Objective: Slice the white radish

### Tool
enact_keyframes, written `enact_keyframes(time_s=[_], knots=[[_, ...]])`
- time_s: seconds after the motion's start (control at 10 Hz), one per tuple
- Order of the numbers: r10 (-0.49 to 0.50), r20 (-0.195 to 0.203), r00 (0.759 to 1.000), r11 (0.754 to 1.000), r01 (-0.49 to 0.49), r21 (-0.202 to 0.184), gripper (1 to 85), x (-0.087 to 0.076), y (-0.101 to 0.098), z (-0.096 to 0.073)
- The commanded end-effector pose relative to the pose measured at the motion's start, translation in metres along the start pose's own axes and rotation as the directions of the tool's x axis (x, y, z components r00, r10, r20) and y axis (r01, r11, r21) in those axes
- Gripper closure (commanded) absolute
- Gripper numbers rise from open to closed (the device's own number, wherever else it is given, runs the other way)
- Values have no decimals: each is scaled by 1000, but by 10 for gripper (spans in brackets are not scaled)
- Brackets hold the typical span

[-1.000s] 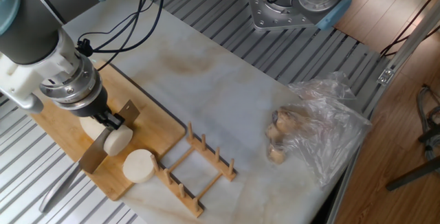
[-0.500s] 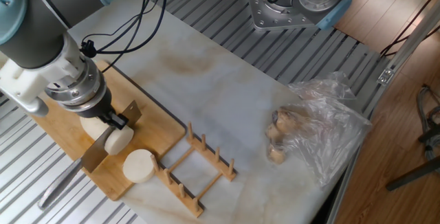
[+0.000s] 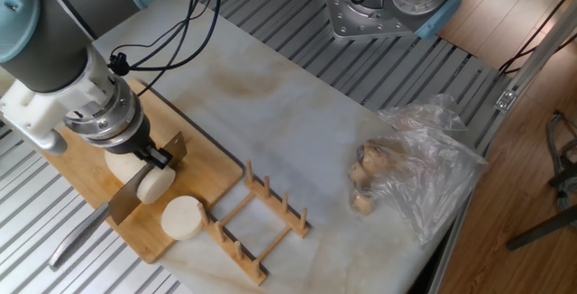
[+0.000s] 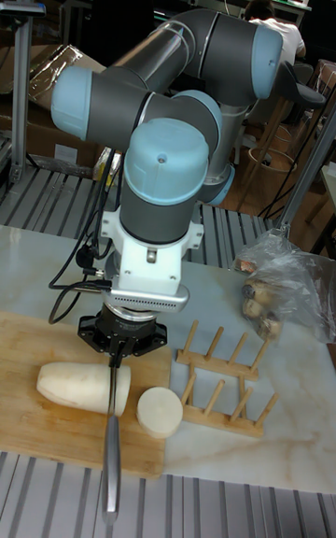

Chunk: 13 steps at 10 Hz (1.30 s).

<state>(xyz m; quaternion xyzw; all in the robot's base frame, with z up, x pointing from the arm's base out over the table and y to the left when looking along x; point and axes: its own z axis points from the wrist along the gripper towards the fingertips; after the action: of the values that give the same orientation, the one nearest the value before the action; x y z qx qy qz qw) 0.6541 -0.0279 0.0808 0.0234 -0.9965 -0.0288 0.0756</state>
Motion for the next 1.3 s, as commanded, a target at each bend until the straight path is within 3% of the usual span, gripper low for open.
enact_keyframes(time_s=[0.0, 0.5, 0.9, 1.1, 1.2], knots=[[-2, -7, 1000, 1000, 2, -14, 843, -1, 1, -6], [11, 13, 1000, 999, -11, -32, 843, -8, 4, 7], [8, -16, 1000, 1000, -9, -17, 843, -7, 1, -11], [16, 1, 1000, 999, -15, -41, 843, -8, 5, -4], [16, 4, 1000, 999, -16, -30, 843, -8, 2, -2]])
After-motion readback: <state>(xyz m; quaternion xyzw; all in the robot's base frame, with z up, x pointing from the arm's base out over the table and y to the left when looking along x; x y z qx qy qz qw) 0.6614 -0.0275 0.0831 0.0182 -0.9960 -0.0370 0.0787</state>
